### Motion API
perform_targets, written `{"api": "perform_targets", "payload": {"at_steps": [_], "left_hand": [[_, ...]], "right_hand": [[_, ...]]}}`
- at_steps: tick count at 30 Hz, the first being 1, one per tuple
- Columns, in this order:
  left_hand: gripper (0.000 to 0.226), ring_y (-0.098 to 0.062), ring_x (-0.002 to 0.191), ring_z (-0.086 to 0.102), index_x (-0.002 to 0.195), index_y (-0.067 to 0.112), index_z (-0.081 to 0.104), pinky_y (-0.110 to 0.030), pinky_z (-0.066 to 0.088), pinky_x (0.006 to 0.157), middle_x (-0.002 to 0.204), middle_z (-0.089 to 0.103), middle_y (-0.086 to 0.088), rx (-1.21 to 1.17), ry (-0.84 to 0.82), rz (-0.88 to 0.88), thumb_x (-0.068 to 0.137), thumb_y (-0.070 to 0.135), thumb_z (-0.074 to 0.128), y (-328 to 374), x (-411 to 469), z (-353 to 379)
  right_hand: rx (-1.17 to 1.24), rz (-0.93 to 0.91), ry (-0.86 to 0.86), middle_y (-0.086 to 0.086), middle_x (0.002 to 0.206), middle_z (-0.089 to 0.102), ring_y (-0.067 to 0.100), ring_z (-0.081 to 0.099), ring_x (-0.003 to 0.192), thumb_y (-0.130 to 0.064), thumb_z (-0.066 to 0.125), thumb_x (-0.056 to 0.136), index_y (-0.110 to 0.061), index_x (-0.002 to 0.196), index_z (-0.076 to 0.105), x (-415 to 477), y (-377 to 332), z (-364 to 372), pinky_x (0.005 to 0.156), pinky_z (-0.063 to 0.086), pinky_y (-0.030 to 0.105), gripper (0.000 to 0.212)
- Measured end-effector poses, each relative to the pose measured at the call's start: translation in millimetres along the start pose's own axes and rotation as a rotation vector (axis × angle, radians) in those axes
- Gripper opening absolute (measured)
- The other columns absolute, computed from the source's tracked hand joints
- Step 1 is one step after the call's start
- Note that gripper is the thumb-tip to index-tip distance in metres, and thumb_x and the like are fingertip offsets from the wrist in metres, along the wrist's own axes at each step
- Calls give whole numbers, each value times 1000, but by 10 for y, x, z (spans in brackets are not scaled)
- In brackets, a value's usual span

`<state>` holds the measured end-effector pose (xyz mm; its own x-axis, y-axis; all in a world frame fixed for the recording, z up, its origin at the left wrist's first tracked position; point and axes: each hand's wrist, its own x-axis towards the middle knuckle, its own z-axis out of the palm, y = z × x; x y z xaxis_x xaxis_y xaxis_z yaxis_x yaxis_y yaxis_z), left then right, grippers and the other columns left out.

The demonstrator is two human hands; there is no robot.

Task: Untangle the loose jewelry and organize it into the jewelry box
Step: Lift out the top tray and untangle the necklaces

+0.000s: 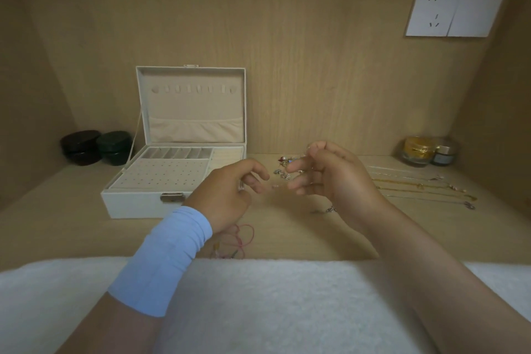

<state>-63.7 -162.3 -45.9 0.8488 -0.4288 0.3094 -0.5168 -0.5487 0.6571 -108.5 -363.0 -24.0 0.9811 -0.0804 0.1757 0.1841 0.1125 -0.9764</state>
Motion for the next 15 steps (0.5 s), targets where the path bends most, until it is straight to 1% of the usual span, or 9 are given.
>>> {"api": "perform_targets", "payload": {"at_steps": [2,3,6,7,9,11,12,13,15], "left_hand": [[49,-19,89,62,87,31,60,-32,51,82,88,68,14,3,19,10,75,-13,40,-17,5,-2],[46,-18,88,62,83,29,61,-29,51,81,87,68,14,9,37,2,76,-11,41,-27,10,-1],[43,-9,85,63,77,27,67,-7,44,70,81,70,13,42,76,-48,82,-9,44,-14,16,-13],[44,-8,84,62,78,26,69,-4,41,66,79,71,12,57,67,-73,83,-8,42,-4,22,-26],[43,-13,77,65,72,24,72,-10,48,64,75,71,8,81,3,-138,81,-6,42,26,21,-52],[40,-18,69,68,64,24,72,-28,57,64,69,71,5,149,-98,-184,77,-1,43,82,8,-64],[40,-20,66,67,61,26,70,-30,58,65,65,70,5,162,-138,-185,76,1,42,121,-1,-56],[40,-21,61,64,57,25,68,-29,56,62,61,68,5,124,-167,-178,76,1,42,150,-5,-35],[45,-18,50,53,55,22,64,-26,45,53,54,62,5,-76,-205,-175,80,-6,40,207,-25,20]], "right_hand": [[-28,-16,-15,13,85,73,29,64,63,-13,44,103,-13,87,53,11,-15,-48,58,49,34,19],[-51,-23,-18,13,84,71,29,62,62,-11,44,102,-12,86,53,17,-18,-72,56,48,33,18],[-57,-39,-19,13,79,64,26,55,57,-10,48,90,-13,79,54,33,-15,-124,54,44,32,13],[-44,-42,-21,13,78,62,26,54,55,-13,49,85,-14,77,54,34,-15,-133,53,44,32,10],[-11,-41,-39,14,77,61,26,53,53,-15,48,81,-14,76,53,32,-12,-140,53,43,33,7],[17,-36,-73,16,80,65,28,57,56,-11,45,91,-13,78,52,21,-20,-140,55,44,34,15],[33,-23,-95,17,84,67,29,60,58,-9,41,95,-13,80,51,15,-25,-141,56,45,34,18],[54,-6,-121,18,88,69,31,62,61,-9,39,97,-13,81,50,9,-30,-142,57,46,35,20],[89,25,-180,20,95,71,32,66,67,-13,41,93,-13,82,49,1,-39,-140,59,47,36,13]]}}
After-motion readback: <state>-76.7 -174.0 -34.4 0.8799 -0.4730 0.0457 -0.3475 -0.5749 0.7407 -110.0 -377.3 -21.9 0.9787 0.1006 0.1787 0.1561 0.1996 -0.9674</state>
